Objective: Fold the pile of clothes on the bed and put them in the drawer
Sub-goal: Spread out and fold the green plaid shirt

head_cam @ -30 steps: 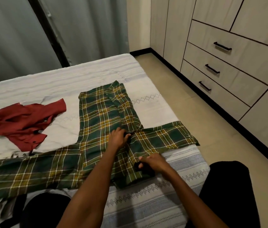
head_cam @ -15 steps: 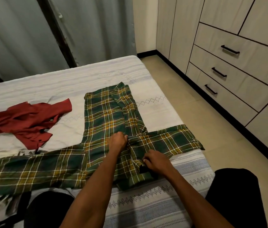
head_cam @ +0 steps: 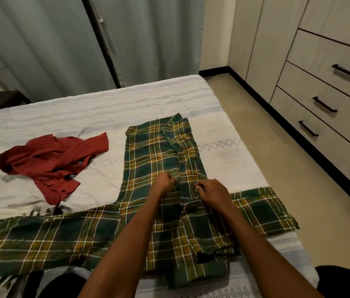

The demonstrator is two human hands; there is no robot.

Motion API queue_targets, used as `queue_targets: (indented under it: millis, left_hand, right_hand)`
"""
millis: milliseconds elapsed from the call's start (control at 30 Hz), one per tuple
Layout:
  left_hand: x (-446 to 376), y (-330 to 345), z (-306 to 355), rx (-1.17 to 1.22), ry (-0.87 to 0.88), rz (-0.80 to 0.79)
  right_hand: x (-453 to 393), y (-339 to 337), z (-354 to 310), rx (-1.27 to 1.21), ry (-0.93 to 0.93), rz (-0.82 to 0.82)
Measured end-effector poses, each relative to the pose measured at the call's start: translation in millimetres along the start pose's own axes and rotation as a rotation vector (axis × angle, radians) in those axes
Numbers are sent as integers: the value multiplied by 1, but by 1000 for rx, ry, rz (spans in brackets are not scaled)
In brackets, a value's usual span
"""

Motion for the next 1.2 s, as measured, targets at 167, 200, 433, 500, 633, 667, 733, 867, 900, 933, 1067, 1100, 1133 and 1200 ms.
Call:
queue_targets:
  millis: [167, 200, 433, 500, 633, 667, 733, 867, 900, 933, 1067, 1100, 1133, 1200]
  left_hand:
    - [-70, -40, 6, 69, 4, 115]
    - [-89, -46, 9, 95, 5, 129]
    - [-208, -76, 54, 121, 3, 166]
    - [-232, -80, 60, 27, -39, 174]
    - [-266, -91, 78, -71, -30, 329]
    - [-270, -92, 84, -27, 43, 367]
    - [-282, -94, 96, 106, 215, 411]
    - [-297, -104, 98, 162, 307, 540]
    - [-302, -104, 97, 110, 301, 542]
    - [-307, -101, 93, 54, 281, 523]
    - [-323, -96, 81, -33, 165, 464]
    - [-322, -97, 80, -18, 142, 460]
    - [-320, -98, 80, 25, 121, 453]
    - [-311, -97, 80, 161, 68, 425]
  right_hand:
    - [-88, 7, -2, 66, -45, 60]
    - [-108, 11, 1, 57, -43, 83]
    - [-237, 25, 29, -89, 126, 128]
    - [-270, 25, 41, -99, 186, 84]
    - [-345, 29, 54, -149, 221, -39]
    - [-359, 31, 52, -140, 199, -87]
    - [-384, 35, 48, -119, 135, -146]
    - [-398, 11, 43, 42, 9, 182]
    - [-396, 10, 42, 116, -25, 251]
    - [-395, 17, 45, 186, -40, 272]
    - [-401, 37, 67, 184, 48, 240]
    - [-403, 38, 69, 150, 54, 224]
    - [-406, 38, 70, 113, 55, 204]
    - [-406, 34, 76, -12, 82, 154]
Point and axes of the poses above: each hand's wrist, its own x-axis away from the middle knuckle, its own y-axis out of the palm, z = x × y, the point moved 8 cm from there along -x, towards the middle knuckle, and after that the axes turned 2 degrees about -z, right-handed, at the moved point
